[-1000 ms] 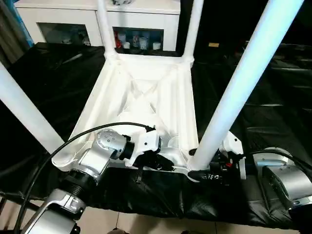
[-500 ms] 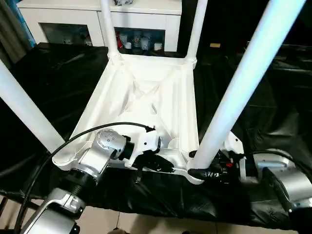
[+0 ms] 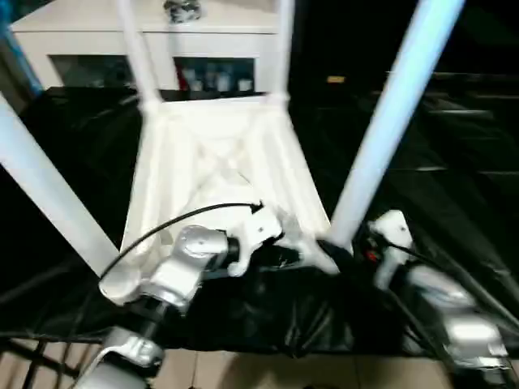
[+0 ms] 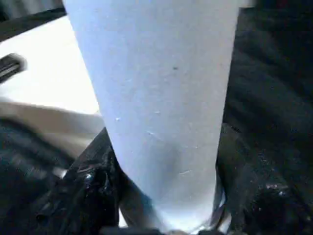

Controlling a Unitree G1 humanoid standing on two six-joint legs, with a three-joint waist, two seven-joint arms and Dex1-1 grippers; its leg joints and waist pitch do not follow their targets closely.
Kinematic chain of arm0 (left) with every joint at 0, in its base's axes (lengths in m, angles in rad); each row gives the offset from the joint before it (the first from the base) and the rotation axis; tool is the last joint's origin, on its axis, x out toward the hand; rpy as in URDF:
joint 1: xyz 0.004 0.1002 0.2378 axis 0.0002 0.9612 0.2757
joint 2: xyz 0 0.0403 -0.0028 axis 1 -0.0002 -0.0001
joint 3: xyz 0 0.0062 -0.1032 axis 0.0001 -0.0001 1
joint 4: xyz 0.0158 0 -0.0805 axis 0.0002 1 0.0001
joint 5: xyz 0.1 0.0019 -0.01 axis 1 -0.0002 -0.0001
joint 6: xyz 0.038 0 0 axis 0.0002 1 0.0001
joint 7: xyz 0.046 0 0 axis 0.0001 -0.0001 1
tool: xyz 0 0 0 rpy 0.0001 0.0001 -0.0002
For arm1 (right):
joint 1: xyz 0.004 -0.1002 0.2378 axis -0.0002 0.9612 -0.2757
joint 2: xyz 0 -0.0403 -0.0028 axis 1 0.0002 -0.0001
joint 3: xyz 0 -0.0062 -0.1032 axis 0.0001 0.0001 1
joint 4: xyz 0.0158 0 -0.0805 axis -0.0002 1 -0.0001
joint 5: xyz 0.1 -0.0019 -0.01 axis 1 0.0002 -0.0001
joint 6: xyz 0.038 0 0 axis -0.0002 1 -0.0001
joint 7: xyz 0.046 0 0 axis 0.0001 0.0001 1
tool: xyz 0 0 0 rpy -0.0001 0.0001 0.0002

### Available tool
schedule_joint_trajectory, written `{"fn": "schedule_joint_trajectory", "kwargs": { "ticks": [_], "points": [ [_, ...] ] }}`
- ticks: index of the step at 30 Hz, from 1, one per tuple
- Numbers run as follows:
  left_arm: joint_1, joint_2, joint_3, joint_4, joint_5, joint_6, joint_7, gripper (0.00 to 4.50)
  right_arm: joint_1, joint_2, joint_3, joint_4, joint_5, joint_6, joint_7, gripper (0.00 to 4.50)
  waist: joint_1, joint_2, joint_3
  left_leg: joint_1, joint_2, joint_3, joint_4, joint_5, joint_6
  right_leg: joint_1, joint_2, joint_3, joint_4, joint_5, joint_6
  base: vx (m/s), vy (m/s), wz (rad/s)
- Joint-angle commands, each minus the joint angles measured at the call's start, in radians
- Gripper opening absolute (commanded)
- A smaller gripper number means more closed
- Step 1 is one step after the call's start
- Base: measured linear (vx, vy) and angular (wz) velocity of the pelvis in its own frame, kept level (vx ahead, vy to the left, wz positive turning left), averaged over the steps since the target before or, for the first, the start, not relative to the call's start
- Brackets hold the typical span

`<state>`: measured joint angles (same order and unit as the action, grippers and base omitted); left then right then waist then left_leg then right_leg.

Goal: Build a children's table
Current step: Rotate leg to tighten

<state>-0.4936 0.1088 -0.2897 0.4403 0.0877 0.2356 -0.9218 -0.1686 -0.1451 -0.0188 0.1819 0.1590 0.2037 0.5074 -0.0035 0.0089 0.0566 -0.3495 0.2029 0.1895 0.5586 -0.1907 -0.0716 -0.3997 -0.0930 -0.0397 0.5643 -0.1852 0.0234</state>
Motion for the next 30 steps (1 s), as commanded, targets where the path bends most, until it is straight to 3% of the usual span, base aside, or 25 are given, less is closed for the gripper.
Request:
{"fn": "schedule_joint_trajectory", "kwargs": {
  "ticks": [1,2,4,7,8,10,13,16,20,21,23,24,26,28,29,30],
  "points": [
    [0.019,-0.075,-0.08,0.028,0.005,0.034,0.031,0.0,-0.026,0.086,0.1,0.04,-0.037,0.024,-0.063,2.43,-0.005,-0.01,-0.016,-0.006,0.015,-0.027,-0.086,-0.436,-0.002,0.009,-0.039,0.019,-0.106,-0.643,-0.065,0.0,0.0,0.0],
    [0.02,-0.076,-0.081,0.027,0.007,0.036,0.034,0.0,-0.032,0.096,0.099,0.041,-0.04,0.026,-0.081,2.43,-0.009,-0.009,-0.018,-0.01,0.015,-0.029,-0.089,-0.43,-0.002,0.013,-0.037,0.017,-0.104,-0.61,-0.07,0.0,0.0,0.0],
    [0.019,-0.075,-0.083,0.026,0.01,0.035,0.032,0.0,-0.045,0.107,0.102,0.043,-0.047,0.025,-0.097,2.43,-0.013,-0.008,-0.014,-0.007,0.015,-0.03,-0.09,-0.45,0.001,0.007,-0.033,0.021,-0.104,-0.579,-0.082,0.0,0.0,0.0],
    [0.02,-0.069,-0.081,0.024,0.01,0.034,0.032,0.0,-0.05,0.103,0.103,0.037,-0.05,0.014,-0.077,2.43,-0.017,-0.012,-0.015,-0.01,0.014,-0.033,-0.091,-0.454,0.012,0.01,-0.035,0.025,-0.102,-0.558,-0.094,0.0,0.0,0.0],
    [0.022,-0.069,-0.079,0.024,0.011,0.032,0.033,0.0,-0.048,0.099,0.101,0.034,-0.051,0.004,-0.07,2.43,-0.018,-0.017,-0.014,-0.01,0.014,-0.031,-0.09,-0.458,0.016,0.008,-0.034,0.026,-0.104,-0.564,-0.094,0.0,0.0,0.0],
    [0.026,-0.068,-0.077,0.023,0.012,0.028,0.031,0.0,-0.044,0.087,0.102,0.031,-0.058,-0.015,-0.058,2.99,-0.017,-0.015,-0.013,-0.009,0.014,-0.031,-0.09,-0.459,0.017,0.006,-0.036,0.027,-0.104,-0.572,-0.097,0.0,0.0,0.0],
    [0.031,-0.062,-0.077,0.017,0.01,0.024,0.031,0.0,-0.032,0.069,0.097,0.019,-0.037,-0.028,-0.024,3.16,-0.015,-0.017,-0.016,-0.009,0.016,-0.029,-0.088,-0.441,0.022,0.006,-0.037,0.03,-0.104,-0.556,-0.101,0.0,0.0,0.0],
    [0.032,-0.039,-0.079,0.016,0.003,0.002,0.007,0.0,-0.002,0.0,0.116,-0.043,-0.007,-0.018,0.092,3.39,-0.011,-0.019,-0.019,-0.016,0.02,-0.025,-0.088,-0.394,0.038,0.016,-0.034,0.032,-0.094,-0.459,-0.127,0.0,0.0,0.0],
    [0.028,-0.017,-0.074,0.024,0.004,-0.007,-0.009,0.0,0.054,-0.106,0.112,-0.157,0.074,0.036,0.249,3.73,0.005,-0.018,-0.029,-0.014,0.022,-0.014,-0.076,-0.297,0.079,0.027,-0.033,0.036,-0.079,-0.287,-0.186,0.04,-0.007,0.06],
    [0.024,-0.005,-0.073,0.034,0.01,-0.017,-0.018,0.0,0.098,-0.183,0.097,-0.229,0.124,0.056,0.338,3.85,0.011,-0.024,-0.033,-0.015,0.02,-0.01,-0.07,-0.26,0.096,0.03,-0.033,0.036,-0.074,-0.246,-0.198,0.055,-0.019,0.09],
    [0.022,0.006,-0.074,0.042,0.012,-0.029,-0.03,0.0,0.139,-0.252,0.064,-0.285,0.172,0.085,0.403,3.95,0.024,-0.026,-0.036,-0.012,0.022,-0.007,-0.064,-0.214,0.127,0.035,-0.035,0.037,-0.069,-0.205,-0.201,0.028,-0.01,0.04],
    [0.021,0.009,-0.073,0.044,0.012,-0.033,-0.033,0.0,0.15,-0.27,0.051,-0.297,0.185,0.096,0.416,4.06,0.031,-0.021,-0.038,-0.015,0.022,-0.007,-0.062,-0.183,0.141,0.039,-0.036,0.035,-0.066,-0.188,-0.209,0.0,0.0,0.0],
    [0.019,0.021,-0.074,0.049,0.008,-0.062,-0.057,0.0,0.186,-0.335,0.004,-0.325,0.208,0.104,0.466,4.27,0.042,-0.024,-0.04,-0.015,0.022,-0.005,-0.058,-0.15,0.15,0.039,-0.036,0.033,-0.061,-0.156,-0.223,0.0,0.0,0.0],
    [0.027,0.047,-0.082,0.05,-0.024,-0.157,-0.162,0.0,0.243,-0.447,-0.082,-0.323,0.222,0.1,0.546,4.27,0.049,-0.025,-0.041,-0.014,0.024,-0.004,-0.058,-0.158,0.154,0.042,-0.036,0.032,-0.062,-0.176,-0.217,0.0,0.0,0.0],
    [0.028,0.048,-0.083,0.05,-0.028,-0.165,-0.172,0.0,0.245,-0.453,-0.088,-0.322,0.225,0.104,0.549,4.27,0.055,-0.026,-0.039,-0.016,0.023,-0.006,-0.058,-0.169,0.157,0.045,-0.037,0.031,-0.064,-0.208,-0.207,0.0,0.0,0.0],
    [0.028,0.061,-0.093,0.053,-0.037,-0.201,-0.217,0.0,0.255,-0.478,-0.133,-0.316,0.239,0.118,0.555,4.27,0.053,-0.025,-0.04,-0.018,0.023,-0.007,-0.06,-0.18,0.153,0.043,-0.039,0.03,-0.066,-0.236,-0.202,0.0,0.0,0.0]
  ]
}}
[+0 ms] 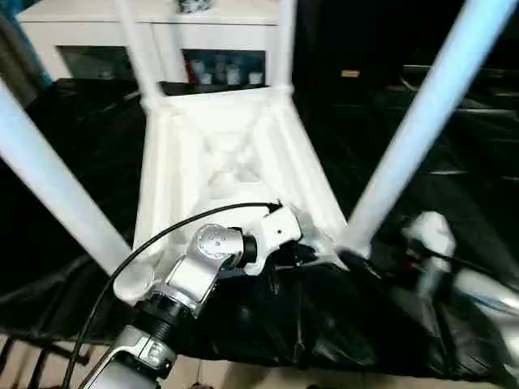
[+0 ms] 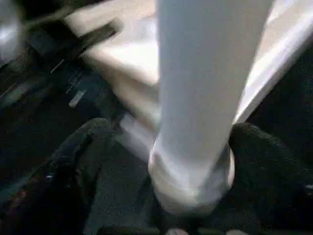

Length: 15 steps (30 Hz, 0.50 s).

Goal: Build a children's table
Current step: Rotate leg to tighten

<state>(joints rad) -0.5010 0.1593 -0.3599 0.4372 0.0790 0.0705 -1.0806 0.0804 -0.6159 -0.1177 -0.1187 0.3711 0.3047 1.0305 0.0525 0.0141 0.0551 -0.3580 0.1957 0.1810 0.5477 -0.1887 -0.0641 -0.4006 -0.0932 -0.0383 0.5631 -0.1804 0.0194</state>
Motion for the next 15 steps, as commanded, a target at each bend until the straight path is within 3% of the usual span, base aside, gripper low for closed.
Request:
{"fn": "schedule_joint_trajectory", "kwargs": {
  "ticks": [1,3,4,7,10,11,12,15],
  "points": [
    [0.035,0.014,-0.026,0.057,-0.028,-0.041,-0.065,0.0,0.007,-0.01,-0.043,-0.014,0.03,0.019,0.031,4.27,-0.003,-0.03,-0.038,-0.009,0.03,0.001,-0.05,-0.19,0.142,0.042,-0.04,0.028,-0.068,-0.262,-0.195,0.0,0.0,0.0],
    [0.026,0.044,-0.055,0.077,-0.023,-0.09,-0.139,0.0,0.027,-0.034,-0.152,-0.01,0.068,0.044,0.016,4.27,-0.006,-0.034,-0.039,-0.008,0.03,-0.001,-0.053,-0.212,0.127,0.041,-0.04,0.028,-0.071,-0.319,-0.179,0.0,0.0,0.0],
    [0.023,0.048,-0.058,0.085,-0.025,-0.102,-0.152,0.0,0.039,-0.046,-0.172,-0.014,0.087,0.053,0.014,4.27,-0.006,-0.032,-0.038,-0.005,0.03,-0.001,-0.053,-0.219,0.119,0.039,-0.041,0.029,-0.075,-0.344,-0.172,0.0,0.0,0.0],
    [0.006,0.063,-0.074,0.106,-0.041,-0.149,-0.228,0.0,0.107,-0.081,-0.254,-0.006,0.109,0.058,0.011,4.27,-0.003,-0.027,-0.043,0.001,0.034,0.002,-0.049,-0.207,0.113,0.038,-0.041,0.029,-0.07,-0.3,-0.192,0.0,0.0,0.0],
    [0.004,0.068,-0.076,0.106,-0.058,-0.15,-0.268,0.0,0.134,-0.082,-0.286,-0.011,0.105,0.054,-0.007,4.27,0.001,-0.028,-0.049,0.0,0.032,0.002,-0.043,-0.169,0.122,0.042,-0.039,0.028,-0.06,-0.222,-0.213,0.0,0.0,0.0],
    [0.002,0.067,-0.074,0.113,-0.066,-0.17,-0.282,0.0,0.14,-0.078,-0.298,-0.006,0.103,0.055,-0.031,4.27,0.002,-0.019,-0.052,-0.002,0.031,0.002,-0.042,-0.153,0.127,0.045,-0.039,0.026,-0.055,-0.192,-0.221,0.0,0.0,0.0],
    [0.002,0.063,-0.067,0.119,-0.079,-0.188,-0.297,0.0,0.137,-0.056,-0.298,-0.003,0.083,0.039,-0.077,4.27,0.0,-0.02,-0.054,-0.002,0.029,0.003,-0.038,-0.138,0.132,0.045,-0.038,0.026,-0.054,-0.168,-0.225,0.0,0.0,0.0],
    [0.004,0.057,-0.054,0.136,-0.086,-0.248,-0.284,0.0,0.095,0.038,-0.288,-0.006,0.039,0.045,-0.244,4.27,-0.002,-0.026,-0.056,-0.005,0.025,0.004,-0.037,-0.145,0.127,0.045,-0.038,0.024,-0.055,-0.206,-0.215,0.0,0.0,0.0]
  ]
}}
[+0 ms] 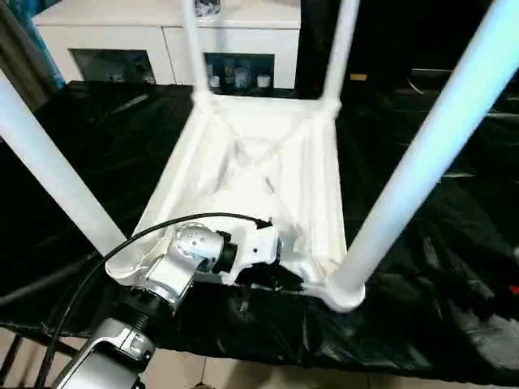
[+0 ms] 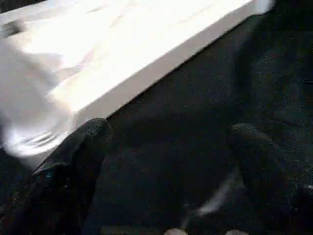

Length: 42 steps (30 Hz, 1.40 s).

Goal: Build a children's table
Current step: Rotate leg to tighten

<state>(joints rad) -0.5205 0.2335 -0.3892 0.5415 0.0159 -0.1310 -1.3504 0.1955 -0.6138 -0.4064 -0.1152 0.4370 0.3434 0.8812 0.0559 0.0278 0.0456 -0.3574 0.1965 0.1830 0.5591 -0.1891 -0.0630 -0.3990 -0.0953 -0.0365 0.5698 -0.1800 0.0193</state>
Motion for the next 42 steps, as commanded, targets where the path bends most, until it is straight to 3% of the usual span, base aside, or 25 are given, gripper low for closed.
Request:
{"fn": "schedule_joint_trajectory", "kwargs": {
  "ticks": [1,4,8,10,13,14,18,20,21,23,24,28,30,31,32,33,34,35,36,37,38,39,40,41,42],
  "points": [
    [0.024,-0.018,-0.022,0.039,-0.016,-0.069,0.0,0.0,-0.03,0.059,0.004,-0.013,-0.037,0.005,-0.132,4.27,-0.004,-0.038,-0.044,-0.003,0.024,0.003,-0.05,-0.172,0.112,0.039,-0.037,0.023,-0.066,-0.264,-0.2,0.0,0.0,0.0],
    [0.041,-0.013,-0.012,0.032,-0.011,-0.077,0.031,0.0,-0.04,0.12,0.012,-0.024,-0.04,0.026,-0.217,4.27,-0.003,-0.036,-0.044,-0.001,0.026,0.001,-0.053,-0.205,0.083,0.037,-0.039,0.024,-0.07,-0.346,-0.167,0.0,0.0,0.0],
    [0.155,0.002,0.088,-0.112,-0.089,0.018,0.125,0.54,-0.039,0.282,0.052,-0.097,-0.073,0.007,-0.388,4.5,-0.014,-0.009,-0.055,-0.005,0.026,-0.002,-0.056,-0.196,0.047,0.042,-0.035,0.023,-0.055,-0.272,-0.179,0.0,0.0,0.0],
    [0.215,-0.018,0.16,-0.184,-0.135,0.055,0.202,0.65,-0.02,0.322,0.077,-0.137,-0.099,-0.021,-0.431,4.5,-0.019,-0.008,-0.055,-0.005,0.026,0.0,-0.055,-0.2,0.054,0.041,-0.032,0.023,-0.058,-0.248,-0.189,0.0,0.0,0.0],
    [0.301,-0.102,0.321,-0.277,-0.13,0.081,0.514,0.89,-0.01,0.381,0.123,-0.199,-0.161,-0.056,-0.505,4.5,-0.027,-0.015,-0.056,-0.012,0.029,0.001,-0.052,-0.209,0.055,0.04,-0.027,0.019,-0.056,-0.235,-0.177,0.0,0.0,0.0],
    [0.31,-0.118,0.348,-0.285,-0.132,0.093,0.564,0.95,-0.013,0.388,0.13,-0.204,-0.169,-0.055,-0.516,4.5,-0.025,-0.01,-0.055,-0.008,0.028,0.001,-0.053,-0.218,0.057,0.037,-0.029,0.019,-0.064,-0.269,-0.166,0.0,0.0,0.0],
    [0.383,-0.188,0.46,-0.343,-0.068,0.2,0.849,1.09,-0.048,0.431,0.147,-0.176,-0.261,-0.005,-0.674,4.5,-0.029,-0.032,-0.053,-0.009,0.027,-0.001,-0.054,-0.219,0.033,0.035,-0.02,0.02,-0.065,-0.293,-0.126,0.0,0.0,0.0],
    [0.417,-0.193,0.474,-0.361,-0.071,0.165,0.869,1.09,-0.055,0.438,0.165,-0.16,-0.277,-0.004,-0.68,4.5,-0.026,-0.036,-0.053,-0.01,0.023,-0.001,-0.054,-0.202,0.033,0.034,-0.02,0.022,-0.062,-0.285,-0.109,0.0,0.0,0.0],
    [0.448,-0.204,0.487,-0.385,-0.059,0.142,0.909,1.09,-0.061,0.431,0.188,-0.141,-0.301,-0.018,-0.681,4.5,-0.028,-0.046,-0.054,-0.009,0.026,-0.001,-0.053,-0.209,0.035,0.033,-0.02,0.023,-0.065,-0.273,-0.108,0.0,0.0,0.0],
    [0.482,-0.221,0.493,-0.423,-0.034,0.139,0.955,1.09,-0.072,0.427,0.203,-0.12,-0.317,-0.03,-0.686,4.5,-0.028,-0.04,-0.054,-0.013,0.027,-0.003,-0.053,-0.199,0.033,0.037,-0.02,0.022,-0.059,-0.235,-0.112,0.0,0.0,0.0],
    [0.491,-0.229,0.49,-0.443,-0.026,0.138,0.963,1.09,-0.077,0.429,0.204,-0.114,-0.314,-0.03,-0.688,4.5,-0.027,-0.054,-0.054,-0.009,0.029,-0.001,-0.054,-0.21,0.038,0.034,-0.02,0.024,-0.061,-0.229,-0.108,0.0,0.0,0.0],
    [0.504,-0.233,0.473,-0.497,-0.001,0.176,1.017,1.09,-0.076,0.451,0.221,-0.112,-0.331,-0.037,-0.708,4.5,-0.021,-0.056,-0.051,-0.007,0.028,-0.001,-0.054,-0.211,0.033,0.031,-0.018,0.025,-0.056,-0.196,-0.098,0.0,0.0,0.0],
    [0.502,-0.229,0.463,-0.514,0.005,0.186,1.017,1.09,-0.073,0.453,0.227,-0.113,-0.334,-0.036,-0.712,4.5,-0.022,-0.059,-0.056,-0.025,0.017,0.001,-0.033,0.011,0.08,0.024,-0.006,0.023,-0.037,0.068,-0.137,0.0,0.0,0.0],
    [0.504,-0.221,0.452,-0.53,0.016,0.202,1.022,1.09,-0.07,0.456,0.229,-0.115,-0.335,-0.036,-0.718,4.5,-0.021,-0.056,-0.07,-0.034,0.003,0.004,-0.005,0.252,0.155,0.012,0.008,0.012,-0.012,0.352,-0.198,0.0,0.0,0.0],
    [0.504,-0.214,0.446,-0.538,0.022,0.214,1.027,1.09,-0.069,0.458,0.232,-0.115,-0.337,-0.035,-0.724,4.5,-0.022,-0.057,-0.083,-0.044,-0.013,0.007,0.017,0.391,0.229,0.004,0.016,0.003,0.001,0.525,-0.241,0.0,0.0,0.0],
    [0.512,-0.21,0.44,-0.55,0.022,0.217,1.028,1.09,-0.064,0.464,0.231,-0.117,-0.337,-0.04,-0.732,4.5,-0.02,-0.051,-0.087,-0.056,-0.018,0.008,0.026,0.393,0.278,-0.01,0.019,-0.005,-0.003,0.534,-0.267,-0.082,0.015,0.0],
    [0.525,-0.207,0.437,-0.564,0.013,0.207,1.021,1.09,-0.055,0.472,0.229,-0.121,-0.336,-0.047,-0.739,4.5,-0.021,-0.046,-0.079,-0.064,-0.018,0.011,0.022,0.327,0.291,-0.02,0.014,-0.009,-0.018,0.453,-0.276,-0.082,0.015,0.0],
    [0.534,-0.207,0.433,-0.575,0.012,0.196,1.015,1.09,-0.045,0.474,0.225,-0.128,-0.328,-0.055,-0.733,4.5,-0.023,-0.051,-0.074,-0.063,-0.009,0.014,0.016,0.102,0.291,-0.019,0.001,-0.013,-0.047,0.189,-0.274,-0.102,0.015,-0.01],
    [0.544,-0.206,0.429,-0.591,0.008,0.18,1.006,1.28,-0.037,0.478,0.219,-0.135,-0.318,-0.064,-0.73,4.5,-0.023,-0.042,-0.064,-0.058,-0.001,0.01,0.005,-0.07,0.26,-0.013,-0.011,-0.016,-0.065,-0.042,-0.254,-0.117,0.03,-0.04],
    [0.553,-0.205,0.425,-0.61,0.009,0.155,1.0,1.28,-0.029,0.477,0.213,-0.142,-0.315,-0.069,-0.728,4.5,-0.033,-0.036,-0.033,-0.018,0.016,0.001,-0.015,-0.436,0.129,-0.03,-0.011,-0.029,-0.098,-0.554,-0.14,-0.117,0.03,-0.04],
    [0.563,-0.208,0.425,-0.64,-0.007,0.131,0.987,1.28,-0.02,0.472,0.204,-0.149,-0.313,-0.087,-0.724,4.5,-0.058,-0.031,-0.009,0.008,0.013,-0.019,-0.019,-0.638,0.011,-0.042,0.001,-0.068,-0.139,-0.796,0.016,-0.135,0.03,-0.11],
    [0.566,-0.209,0.425,-0.648,-0.012,0.124,0.983,1.39,-0.018,0.471,0.201,-0.151,-0.313,-0.092,-0.723,4.5,-0.063,-0.021,0.002,0.029,0.021,-0.03,-0.029,-0.728,-0.019,-0.044,0.015,-0.096,-0.163,-0.814,0.056,-0.166,0.024,-0.17],
    [0.571,-0.207,0.422,-0.671,-0.023,0.123,0.978,1.56,-0.016,0.472,0.184,-0.156,-0.3,-0.118,-0.72,4.5,-0.066,0.006,0.018,-0.029,0.059,-0.05,-0.119,-0.867,-0.034,0.049,0.028,-0.121,-0.066,-0.62,0.041,-0.166,0.024,-0.17],
    [0.572,-0.206,0.422,-0.674,-0.026,0.123,0.977,1.64,-0.016,0.473,0.181,-0.157,-0.298,-0.123,-0.72,4.5,0.021,0.013,0.021,-0.116,0.075,-0.002,-0.171,-0.955,-0.047,0.118,0.017,-0.091,0.137,-0.256,-0.045,-0.167,0.02,0.04],
    [0.586,-0.206,0.425,-0.703,-0.041,0.069,0.974,1.64,-0.006,0.464,0.138,-0.172,-0.253,-0.168,-0.685,4.5,0.015,-0.005,0.003,-0.044,0.077,0.015,-0.148,-0.836,-0.007,0.085,-0.003,-0.002,0.139,-0.328,-0.018,-0.052,-0.087,0.09]
  ]
}}
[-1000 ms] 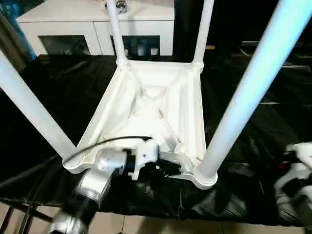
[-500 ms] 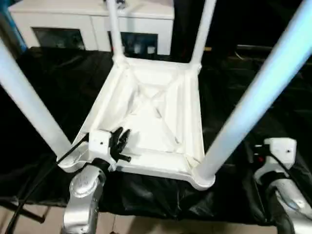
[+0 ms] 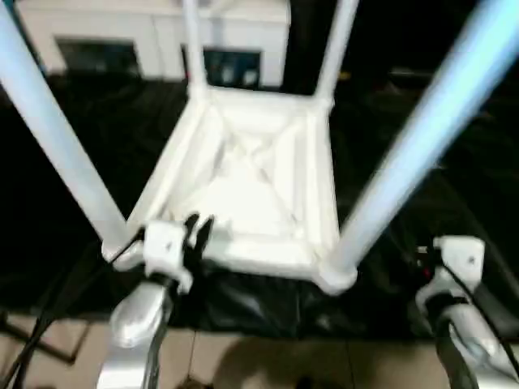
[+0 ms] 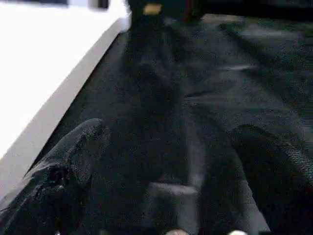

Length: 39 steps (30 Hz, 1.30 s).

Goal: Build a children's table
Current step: Rotate leg to tighten

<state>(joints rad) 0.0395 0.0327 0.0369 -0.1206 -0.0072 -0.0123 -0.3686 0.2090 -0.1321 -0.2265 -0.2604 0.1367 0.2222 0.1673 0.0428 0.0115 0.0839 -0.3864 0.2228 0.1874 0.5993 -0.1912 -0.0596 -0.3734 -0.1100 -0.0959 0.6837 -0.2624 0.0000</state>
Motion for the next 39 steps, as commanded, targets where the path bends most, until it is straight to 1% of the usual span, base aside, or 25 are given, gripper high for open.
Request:
{"fn": "schedule_joint_trajectory", "kwargs": {
  "ticks": [1,2,3,4,5,6,7,8,9,10,13,15,16,17,19,20,22,24,26,28,30,33,36,37,39],
  "points": [
    [0.029,-0.003,0.001,-0.049,-0.021,-0.067,-0.006,1.69,-0.017,-0.022,-0.053,-0.031,0.061,-0.058,0.041,4.5,0.016,-0.034,-0.042,0.034,0.028,-0.003,-0.116,-0.722,-0.042,0.015,-0.021,0.093,-0.067,-0.523,0.063,-0.052,-0.087,0.09],
    [0.033,-0.002,0.006,-0.057,-0.027,-0.077,-0.004,1.75,-0.014,-0.029,-0.06,-0.036,0.069,-0.064,0.054,4.5,0.012,-0.062,-0.034,0.048,-0.028,-0.025,0.047,-0.381,-0.031,-0.05,-0.114,0.122,-0.235,-0.952,0.089,-0.053,-0.092,-0.04],
    [0.044,-0.002,0.011,-0.066,-0.034,-0.084,-0.003,1.92,-0.003,-0.04,-0.066,-0.043,0.09,-0.075,0.087,4.5,0.026,-0.039,-0.03,0.005,-0.012,-0.049,0.003,-0.192,0.0,0.003,-0.119,0.136,-0.222,-0.883,0.048,-0.065,0.013,-0.08],
    [0.052,0.001,0.015,-0.071,-0.029,-0.095,0.005,1.92,0.007,-0.051,-0.068,-0.052,0.112,-0.081,0.122,4.5,0.028,-0.038,-0.026,-0.007,-0.013,-0.048,-0.033,-0.191,-0.014,0.01,-0.083,0.11,-0.202,-0.808,0.041,-0.065,0.013,-0.08],
    [0.066,0.003,0.019,-0.079,-0.021,-0.103,0.02,2.02,0.023,-0.066,-0.069,-0.062,0.134,-0.092,0.163,4.5,0.035,-0.027,-0.041,0.007,-0.005,-0.04,-0.069,-0.227,-0.027,0.007,-0.03,0.095,-0.171,-0.572,0.024,0.0,0.0,0.0],
    [0.085,0.004,0.027,-0.087,-0.015,-0.115,0.035,2.07,0.044,-0.085,-0.07,-0.083,0.172,-0.089,0.221,4.5,0.036,-0.017,-0.046,0.019,0.0,-0.039,-0.073,-0.25,-0.024,0.004,-0.024,0.094,-0.163,-0.474,0.002,-0.052,0.009,0.08],
    [0.099,0.004,0.032,-0.092,-0.012,-0.123,0.046,2.06,0.059,-0.097,-0.069,-0.096,0.197,-0.086,0.255,4.5,0.03,-0.008,-0.039,0.016,0.006,-0.039,-0.089,-0.321,-0.016,0.006,-0.016,0.094,-0.164,-0.414,-0.026,-0.052,0.009,0.08],
    [0.135,-0.007,0.054,-0.099,-0.009,-0.147,0.075,2.19,0.098,-0.135,-0.054,-0.128,0.245,-0.061,0.344,4.5,0.023,-0.012,-0.036,0.01,0.003,-0.04,-0.096,-0.36,-0.016,0.012,-0.015,0.09,-0.166,-0.424,-0.032,0.0,0.0,0.0],
    [0.152,-0.013,0.064,-0.101,-0.006,-0.159,0.089,2.46,0.116,-0.153,-0.044,-0.141,0.266,-0.047,0.384,4.5,0.019,-0.007,-0.038,0.005,0.005,-0.046,-0.102,-0.373,-0.013,0.021,-0.018,0.087,-0.169,-0.416,-0.029,0.012,0.052,-0.12],
    [0.191,-0.03,0.08,-0.107,-0.017,-0.178,0.108,2.47,0.15,-0.187,-0.026,-0.16,0.297,-0.025,0.453,4.5,0.015,-0.011,-0.037,0.002,0.003,-0.044,-0.101,-0.371,-0.008,0.022,-0.016,0.087,-0.171,-0.401,-0.027,0.012,0.052,-0.12],
    [0.251,-0.055,0.087,-0.113,-0.022,-0.22,0.125,2.54,0.177,-0.227,-0.008,-0.169,0.327,0.0,0.522,4.5,0.009,-0.008,-0.037,0.005,0.007,-0.045,-0.106,-0.374,0.002,0.018,-0.021,0.09,-0.178,-0.371,-0.041,0.0,0.0,0.0],
    [0.28,-0.062,0.086,-0.115,-0.007,-0.25,0.138,2.87,0.184,-0.244,0.0,-0.173,0.345,0.016,0.544,4.5,0.006,-0.011,-0.039,0.004,0.011,-0.048,-0.11,-0.357,0.003,0.024,-0.017,0.087,-0.173,-0.268,-0.051,0.028,0.023,-0.04],
    [0.302,-0.072,0.091,-0.118,0.0,-0.261,0.157,2.92,0.189,-0.262,0.011,-0.177,0.355,0.027,0.565,4.5,0.005,-0.016,-0.034,0.005,0.012,-0.048,-0.113,-0.364,0.006,0.022,-0.017,0.086,-0.175,-0.259,-0.052,0.056,0.047,-0.09],
    [0.314,-0.08,0.099,-0.12,0.002,-0.268,0.174,2.88,0.188,-0.275,0.023,-0.178,0.356,0.032,0.577,4.5,0.003,-0.021,-0.035,0.004,0.012,-0.046,-0.109,-0.354,0.011,0.025,-0.017,0.088,-0.173,-0.215,-0.056,0.069,0.039,-0.06],
    [0.341,-0.096,0.133,-0.125,0.036,-0.285,0.237,2.95,0.189,-0.29,0.047,-0.181,0.377,0.056,0.607,4.5,0.005,-0.022,-0.036,0.006,0.011,-0.042,-0.103,-0.308,0.029,0.024,-0.018,0.091,-0.17,-0.128,-0.063,0.066,0.018,-0.03],
    [0.341,-0.096,0.133,-0.125,0.036,-0.285,0.237,3.19,0.189,-0.29,0.047,-0.181,0.377,0.056,0.607,4.5,0.004,-0.021,-0.037,0.005,0.011,-0.041,-0.101,-0.299,0.035,0.026,-0.017,0.09,-0.167,-0.104,-0.065,0.066,-0.001,-0.02],
    [0.344,-0.097,0.189,-0.12,0.059,-0.274,0.303,3.29,0.175,-0.301,0.095,-0.167,0.4,0.09,0.65,4.5,0.005,-0.028,-0.037,0.003,0.009,-0.041,-0.094,-0.249,0.054,0.031,-0.016,0.089,-0.16,-0.015,-0.067,0.072,-0.008,-0.02],
    [0.33,-0.082,0.21,-0.113,0.058,-0.257,0.313,3.32,0.157,-0.305,0.127,-0.15,0.39,0.094,0.666,4.5,0.009,-0.024,-0.039,0.007,0.005,-0.04,-0.086,-0.187,0.078,0.034,-0.016,0.087,-0.151,0.094,-0.068,0.032,-0.006,0.0],
    [0.305,-0.058,0.223,-0.103,0.024,-0.231,0.294,3.48,0.127,-0.296,0.154,-0.14,0.388,0.108,0.674,4.5,0.009,-0.024,-0.036,0.007,0.004,-0.04,-0.085,-0.158,0.09,0.035,-0.014,0.084,-0.147,0.152,-0.074,0.0,0.0,0.0],
    [0.271,-0.031,0.239,-0.085,0.002,-0.21,0.282,3.69,0.095,-0.288,0.182,-0.129,0.389,0.123,0.684,4.5,0.009,-0.024,-0.032,0.011,0.004,-0.041,-0.09,-0.186,0.084,0.031,-0.014,0.083,-0.15,0.105,-0.085,0.0,0.0,0.0],
    [0.222,0.022,0.229,-0.042,-0.025,-0.171,0.239,3.86,0.053,-0.282,0.216,-0.098,0.371,0.121,0.686,4.5,0.008,-0.021,-0.022,0.013,0.005,-0.04,-0.098,-0.238,0.061,0.026,-0.014,0.085,-0.156,-0.005,-0.094,0.0,0.0,0.0],
    [0.171,0.078,0.207,0.01,-0.076,-0.153,0.145,4.1,-0.01,-0.246,0.24,-0.041,0.316,0.089,0.646,4.5,0.005,-0.021,-0.019,0.015,0.004,-0.041,-0.104,-0.267,0.027,0.022,-0.018,0.089,-0.159,-0.095,-0.097,0.0,0.0,0.0],
    [0.148,0.099,0.203,0.032,-0.089,-0.125,0.112,4.25,-0.042,-0.229,0.246,-0.006,0.285,0.066,0.614,4.5,0.007,-0.018,-0.021,0.018,0.008,-0.04,-0.104,-0.253,0.008,0.022,-0.019,0.09,-0.155,-0.067,-0.11,0.0,0.0,0.0],
    [0.13,0.115,0.209,0.057,-0.073,-0.11,0.113,4.46,-0.063,-0.21,0.236,0.013,0.28,0.051,0.584,4.5,0.008,-0.022,-0.019,0.017,0.008,-0.038,-0.103,-0.231,0.016,0.023,-0.018,0.091,-0.15,-0.014,-0.119,0.0,0.0,0.0],
    [0.087,0.147,0.23,0.121,-0.044,-0.093,0.131,4.46,-0.092,-0.185,0.217,0.049,0.265,0.027,0.54,4.5,0.011,-0.026,-0.02,0.019,0.005,-0.035,-0.097,-0.195,0.028,0.022,-0.018,0.092,-0.145,0.034,-0.123,0.0,0.0,0.0]
  ]
}}
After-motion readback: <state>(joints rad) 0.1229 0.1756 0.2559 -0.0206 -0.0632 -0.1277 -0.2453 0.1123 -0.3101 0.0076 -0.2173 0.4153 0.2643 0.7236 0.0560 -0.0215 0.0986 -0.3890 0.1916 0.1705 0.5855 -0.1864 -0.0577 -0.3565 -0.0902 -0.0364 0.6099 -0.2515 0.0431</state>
